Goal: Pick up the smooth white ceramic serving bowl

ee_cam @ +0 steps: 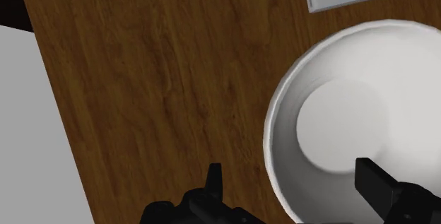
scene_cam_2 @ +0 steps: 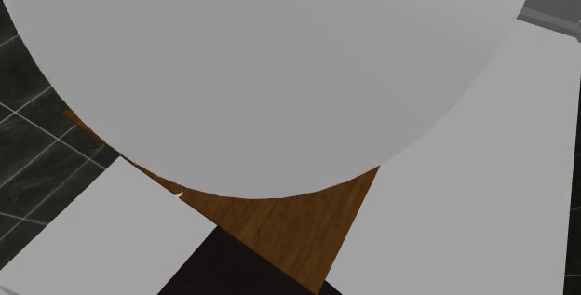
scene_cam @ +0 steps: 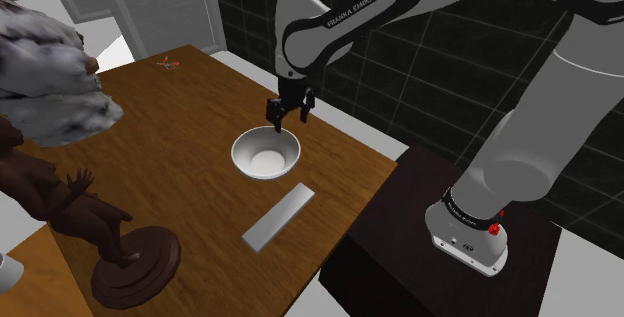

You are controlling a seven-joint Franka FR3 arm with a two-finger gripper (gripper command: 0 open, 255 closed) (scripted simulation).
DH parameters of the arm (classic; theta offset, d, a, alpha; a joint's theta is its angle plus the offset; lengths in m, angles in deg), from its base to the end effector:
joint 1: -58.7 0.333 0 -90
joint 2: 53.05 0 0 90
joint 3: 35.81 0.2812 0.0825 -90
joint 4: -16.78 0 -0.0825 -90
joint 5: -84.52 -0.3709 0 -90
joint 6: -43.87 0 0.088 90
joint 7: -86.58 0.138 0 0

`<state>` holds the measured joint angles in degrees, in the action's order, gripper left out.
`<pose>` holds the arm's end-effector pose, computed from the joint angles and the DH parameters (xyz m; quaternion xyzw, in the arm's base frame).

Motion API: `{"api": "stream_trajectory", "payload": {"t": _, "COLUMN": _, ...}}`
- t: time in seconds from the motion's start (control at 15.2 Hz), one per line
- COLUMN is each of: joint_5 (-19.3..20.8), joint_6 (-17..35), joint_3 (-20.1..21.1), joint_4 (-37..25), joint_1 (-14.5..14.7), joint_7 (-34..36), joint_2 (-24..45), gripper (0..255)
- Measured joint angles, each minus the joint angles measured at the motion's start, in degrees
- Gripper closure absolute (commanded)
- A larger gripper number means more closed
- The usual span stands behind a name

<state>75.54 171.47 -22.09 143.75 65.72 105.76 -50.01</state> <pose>0.4803 0.1915 0.2940 -0.9969 0.0355 0.0423 0.0563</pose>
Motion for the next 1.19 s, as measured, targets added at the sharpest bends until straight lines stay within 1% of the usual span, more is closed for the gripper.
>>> {"api": "stream_trajectory", "payload": {"t": 0.33, "joint_5": 0.2, "joint_6": 3.6, "joint_3": 0.0, "joint_4": 1.3, "joint_1": 0.0, "joint_7": -0.3, "joint_2": 2.4, "gripper": 0}}
{"api": "stream_trajectory", "payload": {"t": 0.4, "joint_5": 0.3, "joint_6": 3.9, "joint_3": 0.0, "joint_4": 1.3, "joint_1": 0.0, "joint_7": -0.3, "joint_2": 2.6, "gripper": 255}}
{"api": "stream_trajectory", "payload": {"t": 1.06, "joint_5": 0.3, "joint_6": 4.2, "joint_3": -0.1, "joint_4": 1.4, "joint_1": 0.0, "joint_7": -0.4, "joint_2": 2.8, "gripper": 255}}
{"api": "stream_trajectory", "payload": {"t": 1.19, "joint_5": 0.2, "joint_6": 3.4, "joint_3": -0.1, "joint_4": 1.2, "joint_1": 0.0, "joint_7": -0.3, "joint_2": 2.2, "gripper": 255}}
